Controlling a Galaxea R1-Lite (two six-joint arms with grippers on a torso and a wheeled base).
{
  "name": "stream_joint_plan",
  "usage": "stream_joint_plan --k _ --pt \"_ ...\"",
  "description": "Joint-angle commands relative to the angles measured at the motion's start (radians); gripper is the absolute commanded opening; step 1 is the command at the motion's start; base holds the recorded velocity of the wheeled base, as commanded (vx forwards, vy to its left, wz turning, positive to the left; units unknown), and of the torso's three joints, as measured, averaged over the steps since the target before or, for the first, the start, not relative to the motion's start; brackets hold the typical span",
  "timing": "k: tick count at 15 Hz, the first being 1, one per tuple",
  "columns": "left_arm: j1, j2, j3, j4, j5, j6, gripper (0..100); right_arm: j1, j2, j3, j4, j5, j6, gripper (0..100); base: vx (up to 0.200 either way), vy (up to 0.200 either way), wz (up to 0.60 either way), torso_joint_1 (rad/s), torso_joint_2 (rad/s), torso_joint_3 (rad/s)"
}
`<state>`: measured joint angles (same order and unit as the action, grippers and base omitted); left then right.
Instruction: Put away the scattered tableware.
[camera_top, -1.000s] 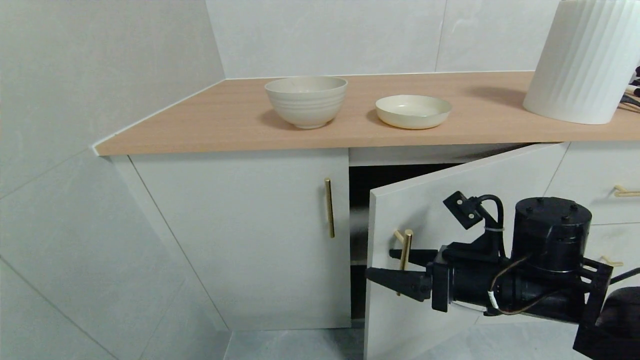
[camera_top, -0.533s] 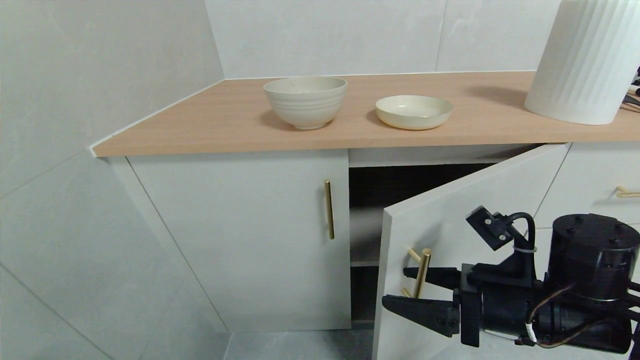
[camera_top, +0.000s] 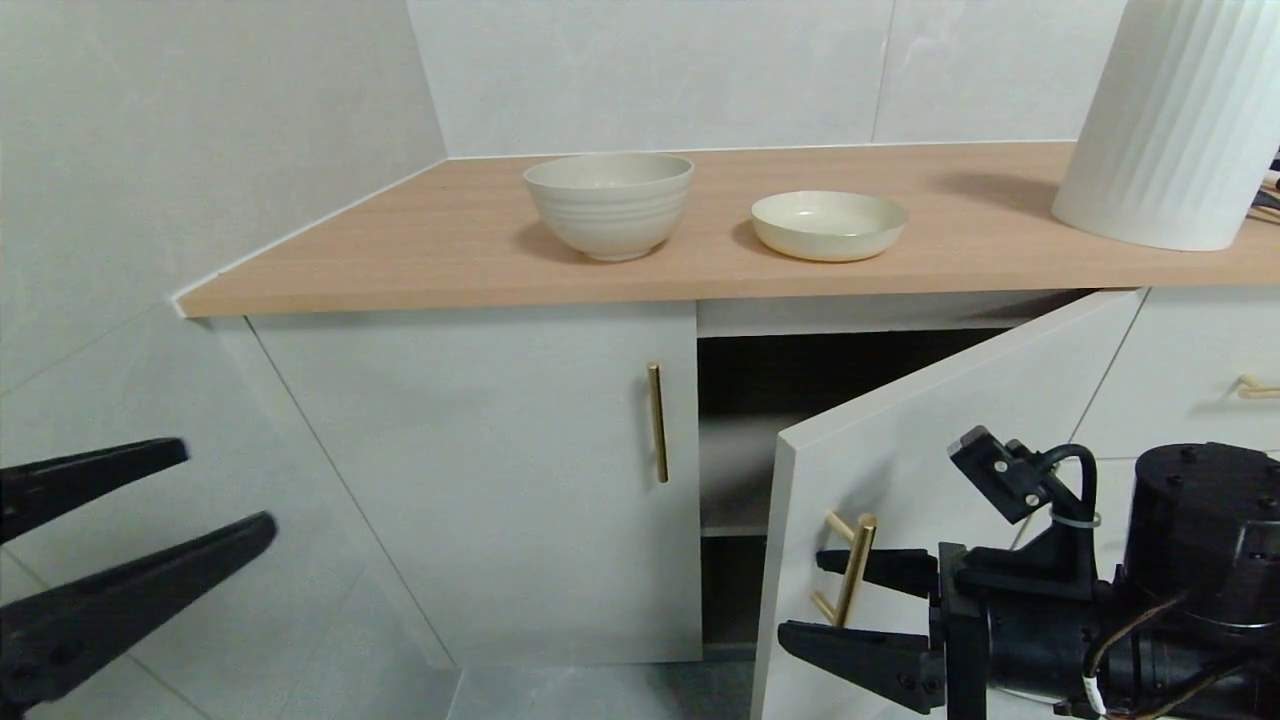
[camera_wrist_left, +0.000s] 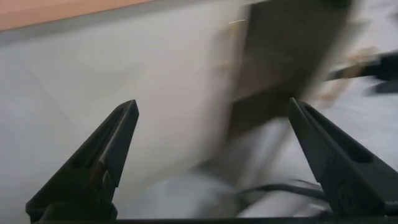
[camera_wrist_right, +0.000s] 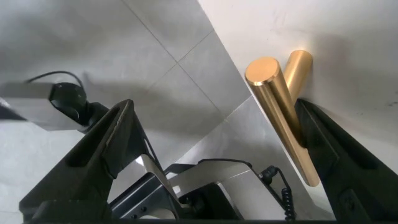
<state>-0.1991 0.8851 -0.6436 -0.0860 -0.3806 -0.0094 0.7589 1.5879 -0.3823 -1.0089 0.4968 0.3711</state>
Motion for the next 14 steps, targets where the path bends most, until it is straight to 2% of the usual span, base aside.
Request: stream_joint_plan --k 1,2,3,4,6,7,8,10,13,14 --pt "-0.103 0.199 -0.037 -0.044 -0.014 -0.037 100 0.003 -0.005 0.0 -0.005 0.003 -0.001 100 0.0 0.0 0.0 0.0 0.0 0.0" --pt "-0.212 0.281 0.001 -0.146 -0.014 -0.112 100 0.003 -0.011 0.0 -0.005 0.003 -0.001 100 0.0 0.0 0.0 0.0 0.0 0.0" --pt "-0.266 0.291 0.045 -0.209 -0.015 -0.15 100 0.003 -0.012 0.0 -0.005 0.002 -0.001 100 0.0 0.0 0.0 0.0 0.0 0.0" --pt "-0.307 0.313 0.079 -0.256 -0.014 -0.172 100 0.003 -0.014 0.007 -0.005 0.003 -0.001 100 0.0 0.0 0.0 0.0 0.0 0.0" --pt "-0.332 0.357 0.122 -0.313 -0.014 -0.176 100 0.003 -0.014 0.007 -0.005 0.003 -0.001 100 0.0 0.0 0.0 0.0 0.0 0.0" --pt "-0.333 0.387 0.124 -0.328 -0.014 -0.176 0 0.003 -0.011 0.007 -0.005 0.003 -0.003 100 0.0 0.0 0.0 0.0 0.0 0.0" --pt "-0.332 0.397 0.124 -0.336 -0.014 -0.176 0 0.003 -0.011 0.007 -0.005 0.003 -0.003 100 0.0 0.0 0.0 0.0 0.0 0.0" --pt "-0.332 0.465 0.122 -0.417 -0.015 -0.176 0 0.003 -0.011 0.008 -0.005 0.003 -0.006 100 0.0 0.0 0.0 0.0 0.0 0.0" --pt "-0.335 0.603 0.111 -0.572 -0.04 -0.178 0 0.005 -0.009 0.01 -0.005 0.003 -0.006 100 0.0 0.0 0.0 0.0 0.0 0.0" --pt "-0.353 0.66 0.113 -0.621 -0.044 -0.179 0 0.005 -0.009 0.011 -0.005 0.003 -0.006 100 0.0 0.0 0.0 0.0 0.0 0.0"
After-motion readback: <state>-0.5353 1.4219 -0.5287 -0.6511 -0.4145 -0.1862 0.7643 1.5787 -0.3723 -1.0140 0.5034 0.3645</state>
